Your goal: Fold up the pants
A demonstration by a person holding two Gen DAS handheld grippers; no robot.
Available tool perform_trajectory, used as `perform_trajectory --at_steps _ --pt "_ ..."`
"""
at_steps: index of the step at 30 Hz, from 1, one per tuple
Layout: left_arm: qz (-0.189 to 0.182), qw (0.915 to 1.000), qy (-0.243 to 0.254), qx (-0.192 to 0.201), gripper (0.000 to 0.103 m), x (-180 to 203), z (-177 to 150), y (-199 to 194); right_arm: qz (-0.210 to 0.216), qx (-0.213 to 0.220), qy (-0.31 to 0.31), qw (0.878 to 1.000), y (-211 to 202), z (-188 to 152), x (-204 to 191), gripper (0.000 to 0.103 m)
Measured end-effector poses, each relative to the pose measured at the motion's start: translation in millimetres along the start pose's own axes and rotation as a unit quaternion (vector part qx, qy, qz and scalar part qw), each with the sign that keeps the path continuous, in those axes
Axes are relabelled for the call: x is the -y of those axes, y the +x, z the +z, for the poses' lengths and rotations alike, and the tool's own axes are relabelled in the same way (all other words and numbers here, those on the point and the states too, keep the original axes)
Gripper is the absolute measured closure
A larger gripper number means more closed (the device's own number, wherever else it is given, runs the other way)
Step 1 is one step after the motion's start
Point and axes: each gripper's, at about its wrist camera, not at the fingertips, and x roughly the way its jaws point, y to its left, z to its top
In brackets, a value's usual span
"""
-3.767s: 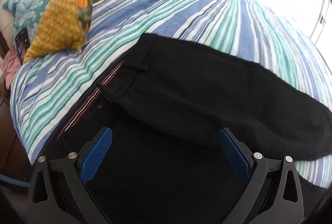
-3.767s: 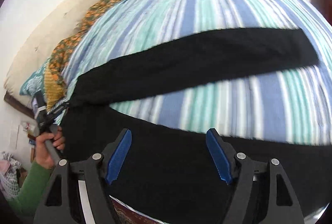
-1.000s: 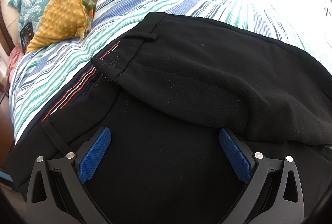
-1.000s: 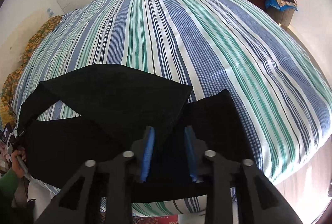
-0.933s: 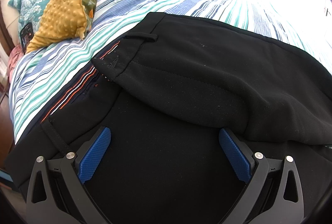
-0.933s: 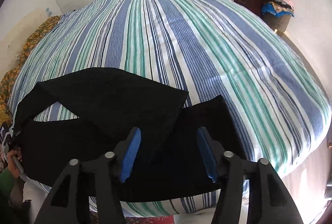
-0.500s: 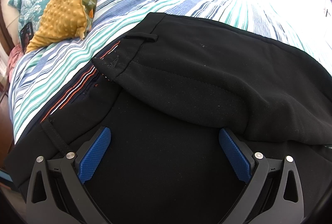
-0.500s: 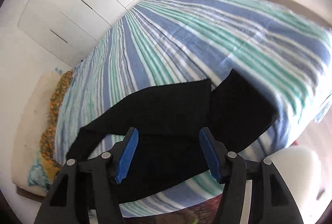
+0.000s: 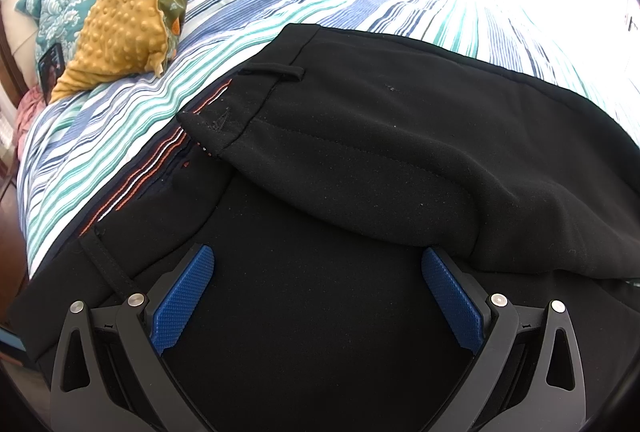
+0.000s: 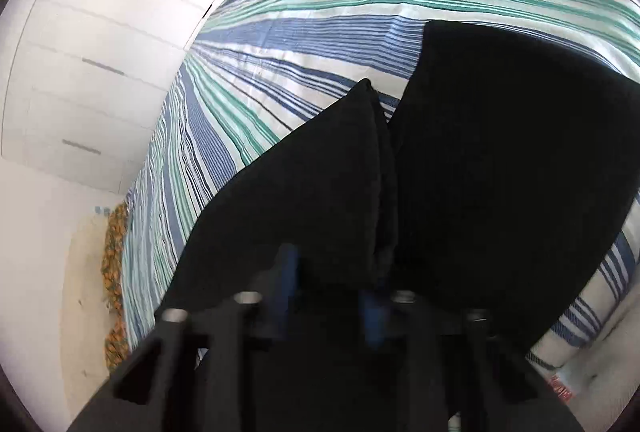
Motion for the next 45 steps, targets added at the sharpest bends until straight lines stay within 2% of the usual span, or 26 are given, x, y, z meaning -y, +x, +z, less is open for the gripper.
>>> perform_trajectory --at_steps 2,5,7,9,11,13,15,16,18,21,22,23,24,25,26,29,32,34,36,38,39,40,42,45 --pt "0.003 0.9999 0.002 -0.014 0.000 0.1 3.5 -0.5 -0.003 0.003 -0.044 0.999 -5.3 3.3 -11.8 0.098" --pt "0.012 0.9979 0.017 -0.061 0.001 2.2 14.0 -13.6 0.018 0.025 -0.097 0.995 -30.1 8.6 -36.2 0.098" --pt "-0.044 0.9975 0.012 -0.054 0.001 5.4 22.0 -38.0 0.038 0.041 -0.133 0.990 -52.4 10.3 -55.0 0.098" --pt "-0.119 0.9916 -0.009 -0.049 0.001 13.3 36.4 -59.2 0.053 0.056 -0.178 0.981 -74.8 8.9 -76.7 0.098" --pt "-0.211 0.9742 -0.044 -0.066 0.001 27.8 59.3 -65.1 0.068 0.067 -0.219 0.971 -95.4 4.4 -95.8 0.098" --pt "-0.295 0.9454 -0.085 -0.109 0.001 47.8 83.4 -48.4 0.081 0.076 -0.249 0.962 -113.4 -1.1 -111.9 0.098" --pt "-0.339 0.9208 -0.116 -0.154 0.001 68.1 100.4 -20.4 0.100 0.083 -0.266 0.955 -130.6 -7.3 -123.8 0.098" --pt "-0.345 0.9131 -0.130 -0.174 0.001 79.2 107.6 -4.7 0.110 0.085 -0.269 0.953 -138.2 -10.1 -128.0 0.098" --pt "-0.338 0.9041 -0.159 -0.207 0.001 97.6 118.2 22.7 0.133 0.090 -0.270 0.949 -155.1 -15.8 -132.1 0.098" --pt "-0.338 0.8937 -0.180 -0.234 0.001 116.3 130.0 45.1 0.155 0.098 -0.279 0.943 -182.0 -23.4 -132.9 0.098" --pt "-0.330 0.8952 -0.181 -0.238 0.003 120.7 132.9 49.3 0.161 0.100 -0.283 0.940 -190.4 -26.0 -131.9 0.098" --pt "-0.322 0.8974 -0.181 -0.241 0.014 123.5 134.6 51.8 0.167 0.101 -0.285 0.938 -198.5 -28.4 -130.1 0.098" --pt "-0.314 0.8996 -0.179 -0.245 0.032 125.4 135.5 53.6 0.170 0.101 -0.287 0.937 -206.5 -29.1 -124.1 0.098" --pt "-0.295 0.9054 -0.172 -0.252 0.083 125.5 135.9 54.0 0.170 0.099 -0.288 0.937 -210.2 -28.6 -121.0 0.098" --pt "-0.283 0.9097 -0.170 -0.252 0.099 122.5 134.6 50.9 0.166 0.096 -0.289 0.938 -211.4 -27.6 -117.3 0.098" --pt "-0.337 0.9034 -0.177 -0.197 0.097 93.7 141.1 9.4 0.134 0.080 -0.286 0.946 -194.8 -16.8 -102.7 0.098" --pt "-0.383 0.9035 -0.160 -0.107 0.096 46.8 147.0 -67.9 0.116 0.072 -0.267 0.954 -167.7 4.7 -90.2 0.098" --pt "-0.389 0.9083 -0.145 -0.053 0.094 15.4 128.2 -118.9 0.126 0.073 -0.255 0.956 -158.0 19.8 -88.1 0.098" --pt "-0.364 0.9207 -0.136 -0.033 0.090 -1.9 91.7 -141.3 0.130 0.076 -0.248 0.957 -153.2 31.8 -88.3 0.098" --pt "-0.319 0.9389 -0.119 -0.048 0.081 -2.8 37.9 -138.7 0.121 0.068 -0.238 0.961 -146.5 42.4 -79.4 0.098" --pt "-0.301 0.9447 -0.109 -0.070 0.081 -1.5 12.6 -127.5 0.109 0.059 -0.232 0.965 -141.2 45.9 -71.0 0.098" --pt "-0.289 0.9464 -0.101 -0.104 0.083 4.6 -12.8 -110.3 0.090 0.047 -0.226 0.969 -134.2 48.1 -60.1 0.098" --pt "-0.268 0.9479 -0.098 -0.143 0.087 9.7 -39.0 -80.3 0.044 0.014 -0.210 0.977 -114.3 50.2 -32.2 0.098" --pt "-0.271 0.9415 -0.133 -0.149 0.089 6.1 -43.1 -69.6 -0.038 -0.038 -0.190 0.980 -82.9 50.0 8.7 0.098"
